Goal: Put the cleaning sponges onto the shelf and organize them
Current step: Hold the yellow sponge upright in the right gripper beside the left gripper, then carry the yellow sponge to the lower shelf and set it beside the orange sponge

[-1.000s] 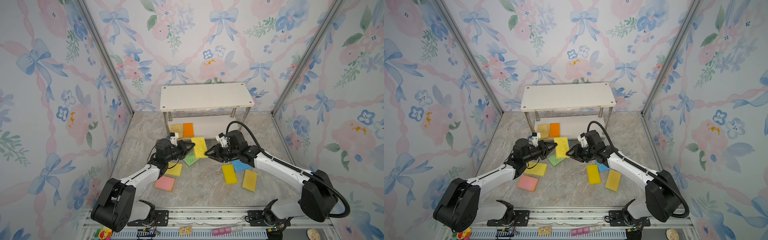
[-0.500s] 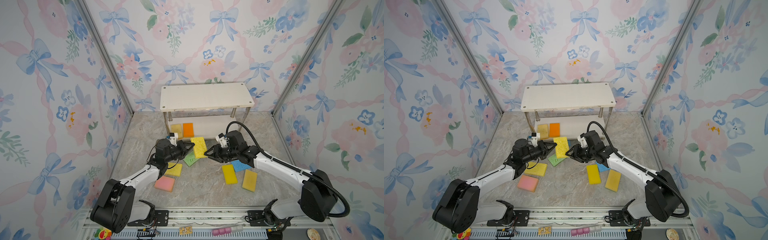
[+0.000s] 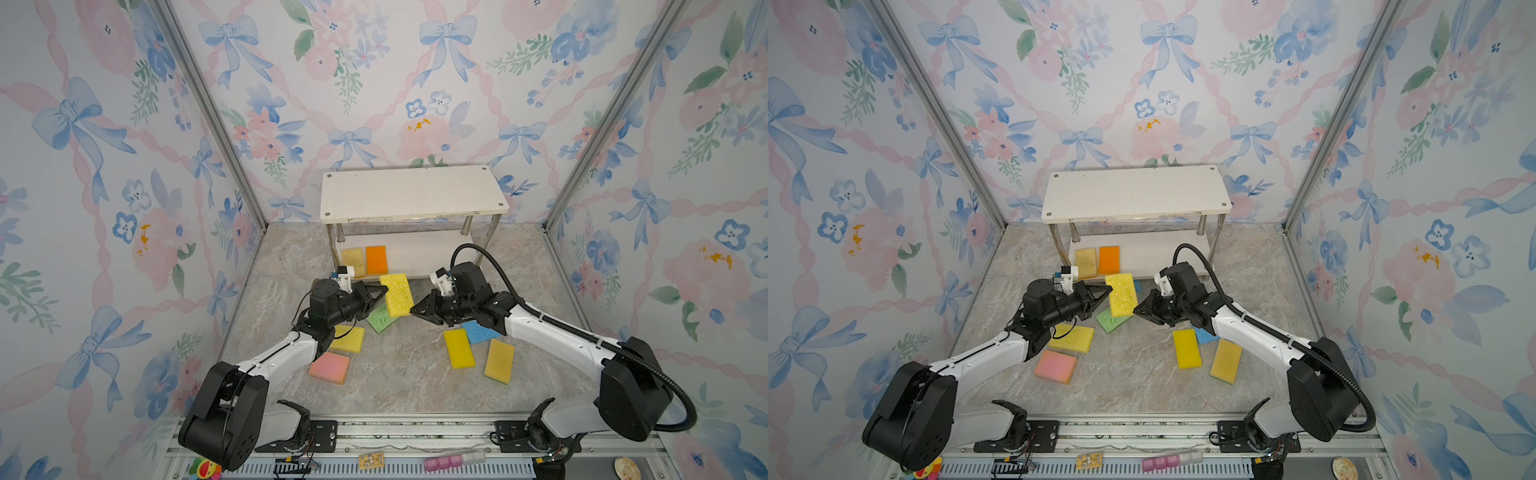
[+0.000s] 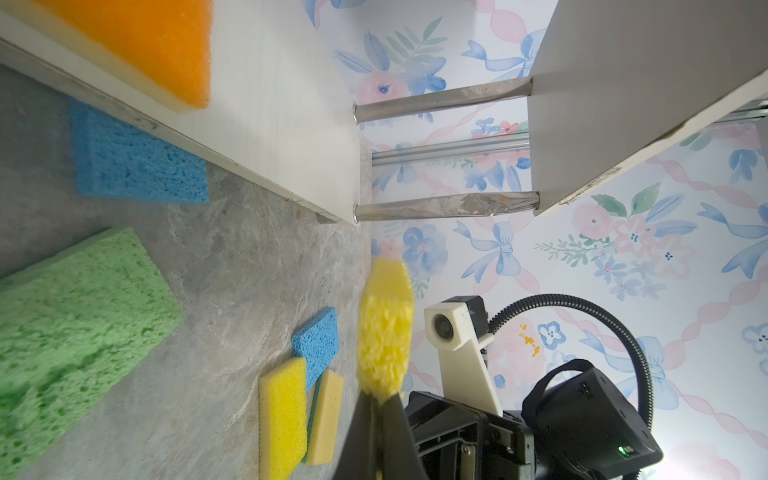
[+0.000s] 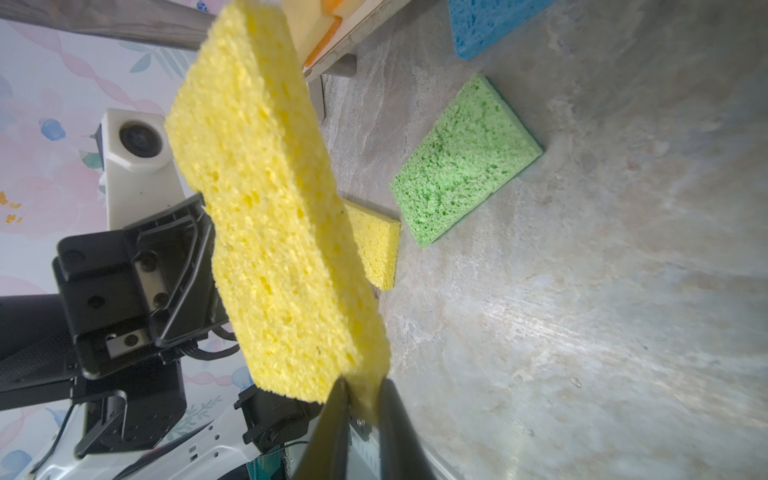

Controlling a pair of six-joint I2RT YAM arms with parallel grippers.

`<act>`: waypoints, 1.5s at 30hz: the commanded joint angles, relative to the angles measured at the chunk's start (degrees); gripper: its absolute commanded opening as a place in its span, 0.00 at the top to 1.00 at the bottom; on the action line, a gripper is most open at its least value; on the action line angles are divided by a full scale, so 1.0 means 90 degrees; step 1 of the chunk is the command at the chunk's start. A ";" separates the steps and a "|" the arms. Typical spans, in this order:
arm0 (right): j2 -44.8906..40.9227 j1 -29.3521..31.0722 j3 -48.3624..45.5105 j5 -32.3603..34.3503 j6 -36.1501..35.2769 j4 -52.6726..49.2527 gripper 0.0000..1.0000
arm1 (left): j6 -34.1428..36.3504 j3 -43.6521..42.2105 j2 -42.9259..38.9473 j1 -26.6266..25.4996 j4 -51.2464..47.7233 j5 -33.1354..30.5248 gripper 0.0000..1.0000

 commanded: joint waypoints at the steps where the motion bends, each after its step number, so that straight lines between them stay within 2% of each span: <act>1: -0.0096 0.0089 0.0124 0.0158 -0.0044 0.0023 0.92 | -0.0016 -0.0097 -0.0114 0.0008 0.0136 0.0038 1.00; 6: -0.0185 0.0107 0.0364 0.0487 -0.0335 -0.0545 0.99 | 0.0141 -0.0104 -0.0111 0.0018 0.0136 0.0087 1.00; 9: -0.0216 0.0101 0.0509 0.0646 -0.0498 -0.0825 1.00 | 0.0184 -0.0151 -0.0093 0.0016 0.0137 0.0110 0.91; 13: -0.0213 0.0080 0.0688 0.0863 -0.0677 -0.1162 1.00 | 0.0240 -0.0183 -0.0092 0.0054 0.0136 0.0110 0.63; 17: -0.0197 0.0014 0.0767 0.1110 -0.0788 -0.1400 1.00 | 0.0290 -0.0225 -0.0183 0.0197 0.0136 0.0136 0.26; 20: -0.0122 -0.0082 0.0834 0.1307 -0.0884 -0.1476 1.00 | 0.0373 -0.0285 -0.0400 0.0355 0.0047 0.0086 0.04; 21: -0.0077 -0.0135 0.0893 0.1343 -0.0921 -0.1487 1.00 | 0.0411 -0.0298 -0.0485 0.0399 -0.0039 0.0073 0.02; 30: 0.0734 -0.0674 0.1468 0.1698 -0.1074 -0.0959 1.00 | 0.0936 -0.0438 -0.1371 0.0710 -0.1317 -0.0028 0.02; 37: 0.1843 -0.0789 0.2143 0.2183 -0.1262 -0.0199 1.00 | 0.1381 -0.0460 -0.1994 0.0792 -0.2397 -0.0215 0.02; 41: 0.2386 -0.0799 0.2333 0.2305 -0.1287 0.0388 1.00 | 0.1356 -0.0587 -0.2136 0.0851 -0.2540 -0.0140 0.02; 45: 0.2855 -0.0813 0.2613 0.2274 -0.1284 0.0520 1.00 | 0.1303 -0.0647 -0.2194 0.0865 -0.2568 -0.0092 0.02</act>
